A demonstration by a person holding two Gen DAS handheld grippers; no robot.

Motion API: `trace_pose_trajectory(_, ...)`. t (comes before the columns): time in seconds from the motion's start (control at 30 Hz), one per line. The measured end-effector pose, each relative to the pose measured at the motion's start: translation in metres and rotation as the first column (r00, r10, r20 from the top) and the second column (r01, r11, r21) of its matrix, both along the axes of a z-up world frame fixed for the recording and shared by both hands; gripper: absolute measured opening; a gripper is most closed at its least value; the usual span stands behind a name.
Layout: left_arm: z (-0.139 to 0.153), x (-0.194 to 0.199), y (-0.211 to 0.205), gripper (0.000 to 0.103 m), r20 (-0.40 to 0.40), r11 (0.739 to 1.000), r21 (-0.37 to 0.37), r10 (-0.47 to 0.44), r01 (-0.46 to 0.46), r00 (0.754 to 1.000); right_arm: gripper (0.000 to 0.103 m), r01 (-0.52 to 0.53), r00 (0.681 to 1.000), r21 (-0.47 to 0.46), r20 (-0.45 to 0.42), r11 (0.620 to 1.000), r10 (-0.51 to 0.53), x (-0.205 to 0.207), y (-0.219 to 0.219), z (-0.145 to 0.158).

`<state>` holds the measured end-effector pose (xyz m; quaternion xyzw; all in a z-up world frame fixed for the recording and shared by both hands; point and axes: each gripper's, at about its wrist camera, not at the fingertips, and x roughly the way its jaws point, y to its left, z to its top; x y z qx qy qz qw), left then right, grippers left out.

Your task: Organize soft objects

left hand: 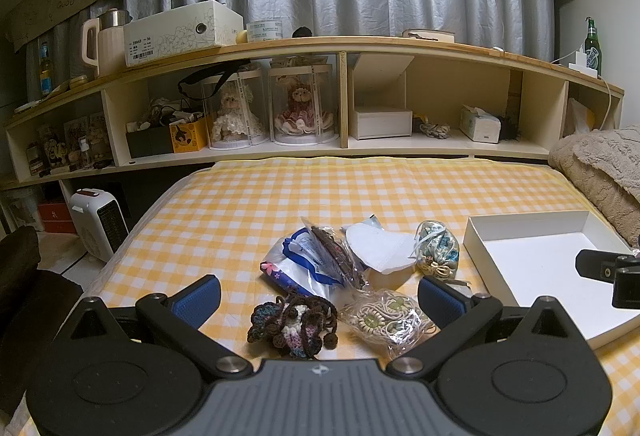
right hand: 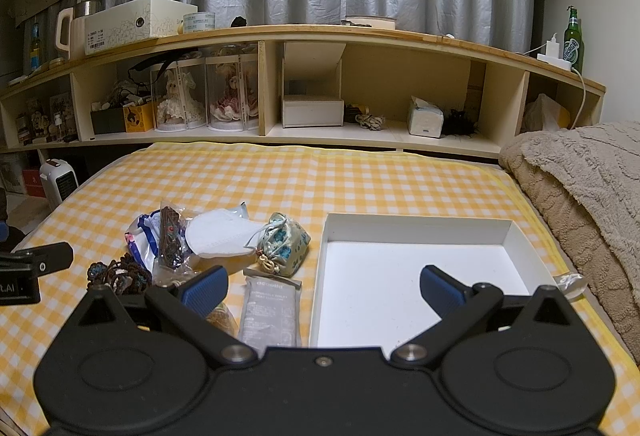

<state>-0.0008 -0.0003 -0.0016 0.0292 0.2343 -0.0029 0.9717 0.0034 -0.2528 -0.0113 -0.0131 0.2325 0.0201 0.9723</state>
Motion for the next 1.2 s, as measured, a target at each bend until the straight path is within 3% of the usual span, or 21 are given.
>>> trace_pose_trajectory(0.8,-0.001,0.003,-0.011,0.103,0.030,1.000,0.016,-0.013,0.012,0.999,0.103,-0.043,0.999,0.015,0.019,0.999,0.043,-0.002,0.002,0.001)
trace_pose_trajectory(0.97,0.008,0.011,-0.003,0.103,0.052,1.000,0.017,0.014,-0.015,0.999,0.103,-0.025,0.998,-0.003,0.053,1.000,0.026,0.001,0.005,0.007)
trace_pose_trajectory(1.2,0.014,0.037,0.015,0.103,0.074,0.997,0.042,0.056,-0.059,0.996,0.103,-0.037,0.998,0.061,0.044,0.997,0.034,0.020,0.001,0.009)
